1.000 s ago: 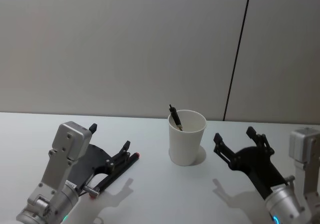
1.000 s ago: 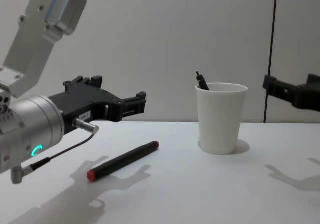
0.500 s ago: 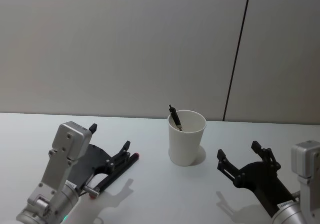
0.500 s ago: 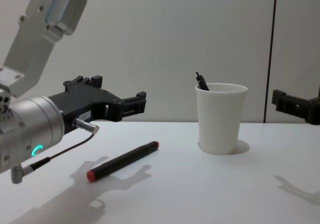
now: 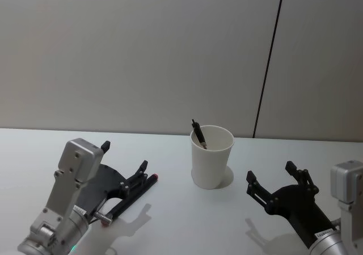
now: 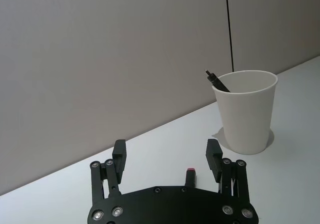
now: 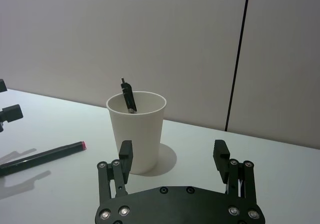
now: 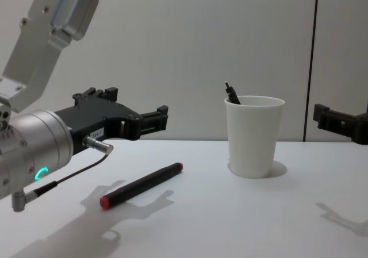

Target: Place the pen into the pen holder.

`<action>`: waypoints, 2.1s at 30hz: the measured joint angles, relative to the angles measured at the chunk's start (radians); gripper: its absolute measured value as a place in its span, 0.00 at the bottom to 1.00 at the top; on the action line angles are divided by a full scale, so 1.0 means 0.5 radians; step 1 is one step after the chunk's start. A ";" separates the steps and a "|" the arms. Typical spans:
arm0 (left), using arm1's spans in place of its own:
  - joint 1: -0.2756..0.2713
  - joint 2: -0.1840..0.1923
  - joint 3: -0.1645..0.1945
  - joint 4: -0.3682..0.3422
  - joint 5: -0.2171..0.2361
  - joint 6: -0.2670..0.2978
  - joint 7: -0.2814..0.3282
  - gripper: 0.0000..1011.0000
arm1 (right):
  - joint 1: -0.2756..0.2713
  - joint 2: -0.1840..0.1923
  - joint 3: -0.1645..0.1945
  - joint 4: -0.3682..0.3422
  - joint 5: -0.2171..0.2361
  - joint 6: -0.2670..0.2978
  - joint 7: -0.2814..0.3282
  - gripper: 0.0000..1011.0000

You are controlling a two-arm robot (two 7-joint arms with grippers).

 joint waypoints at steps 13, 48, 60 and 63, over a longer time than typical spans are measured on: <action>0.023 0.049 -0.042 -0.015 -0.107 0.009 -0.153 0.99 | 0.000 0.000 0.002 0.000 0.001 0.000 0.000 0.99; -0.041 0.268 -0.148 0.052 -0.492 0.519 -0.688 0.99 | 0.000 0.000 0.002 0.000 0.001 0.000 0.001 0.99; -0.166 0.293 -0.097 0.197 -0.559 0.641 -0.842 0.99 | 0.000 0.000 0.002 0.000 0.001 0.000 0.001 0.99; -0.194 0.296 -0.082 0.233 -0.569 0.670 -0.869 0.99 | 0.000 0.000 0.002 0.000 0.001 0.000 0.001 0.99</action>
